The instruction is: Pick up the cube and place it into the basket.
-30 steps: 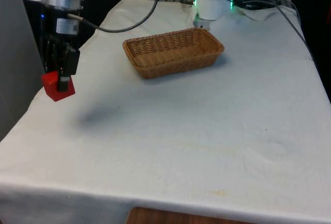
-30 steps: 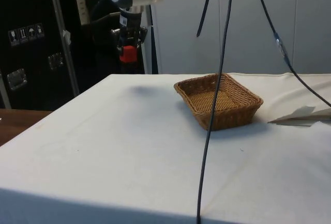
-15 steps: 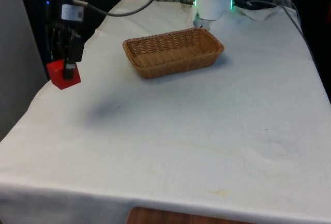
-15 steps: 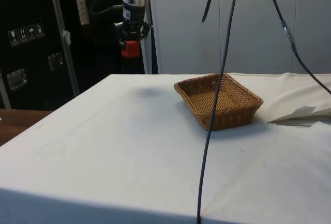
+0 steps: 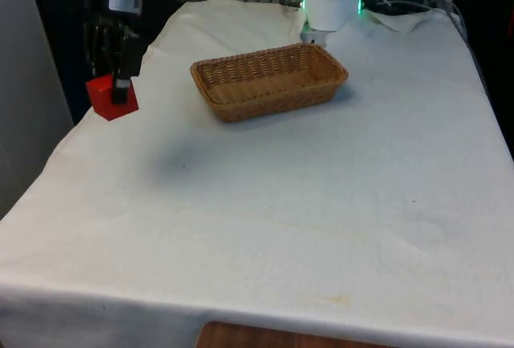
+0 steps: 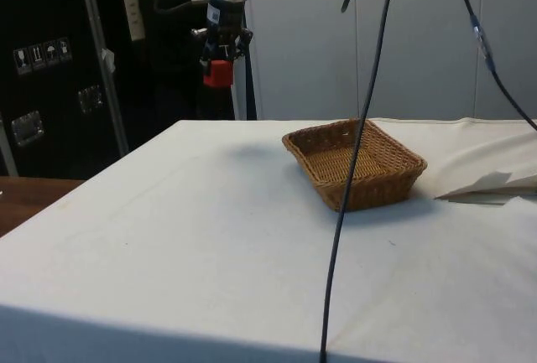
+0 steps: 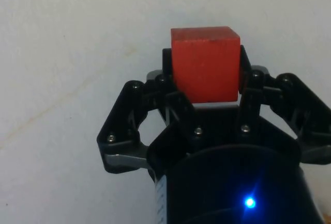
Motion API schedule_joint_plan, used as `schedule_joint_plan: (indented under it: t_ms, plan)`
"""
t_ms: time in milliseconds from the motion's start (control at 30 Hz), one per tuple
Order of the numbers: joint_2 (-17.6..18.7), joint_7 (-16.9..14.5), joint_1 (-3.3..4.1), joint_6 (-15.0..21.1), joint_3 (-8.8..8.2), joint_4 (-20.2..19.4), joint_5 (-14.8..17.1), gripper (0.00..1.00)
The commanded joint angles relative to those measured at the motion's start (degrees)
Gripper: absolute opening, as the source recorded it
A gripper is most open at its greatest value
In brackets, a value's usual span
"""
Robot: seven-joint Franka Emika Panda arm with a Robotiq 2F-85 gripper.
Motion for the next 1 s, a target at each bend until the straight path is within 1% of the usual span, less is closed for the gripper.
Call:
schedule_joint_plan:
  t_ms: [0,67,100,133,300,333,400,433,467,533,600,667,700,733,967]
  plan:
    - [-1.26,-0.34,0.52,1.38,-0.29,-2.01,-0.11,0.01]
    - [-1.6,-0.4,0.63,1.6,-0.29,-2.58,-0.11,0.01]
    - [-1.2,-0.29,0.34,0.8,0.0,-1.89,-0.06,0.01]
    - [-2.46,-0.63,0.8,2.06,-0.29,-3.9,-0.17,0.01]
    - [-4.58,-1.03,1.32,3.21,-0.34,-6.99,-0.34,0.01]
    - [-5.39,-1.2,1.55,3.61,-0.34,-8.31,-0.46,0.01]
    - [-6.19,-1.32,1.72,4.13,-0.29,-9.51,-0.52,0.01]
    - [-5.04,-1.15,1.2,2.92,0.11,-7.68,-0.23,0.01]
    - [-6.59,-1.43,1.83,4.35,-0.29,-10.2,-0.57,0.01]
    - [-7.79,-1.72,2.12,5.04,-0.34,-12.03,-0.63,0.01]
    - [-8.25,-1.83,2.18,5.27,-0.34,-12.72,-0.69,0.01]
    - [-9.51,-2.12,2.41,5.84,-0.29,-14.55,-0.92,0.01]
    - [-8.48,-2.01,1.89,4.81,0.17,-13.01,-0.57,0.01]
    - [-9.91,-2.18,2.41,6.07,-0.23,-15.18,-1.09,0.01]
    - [-13.24,-2.86,2.64,7.73,-0.06,-20.0,-2.69,0.01]
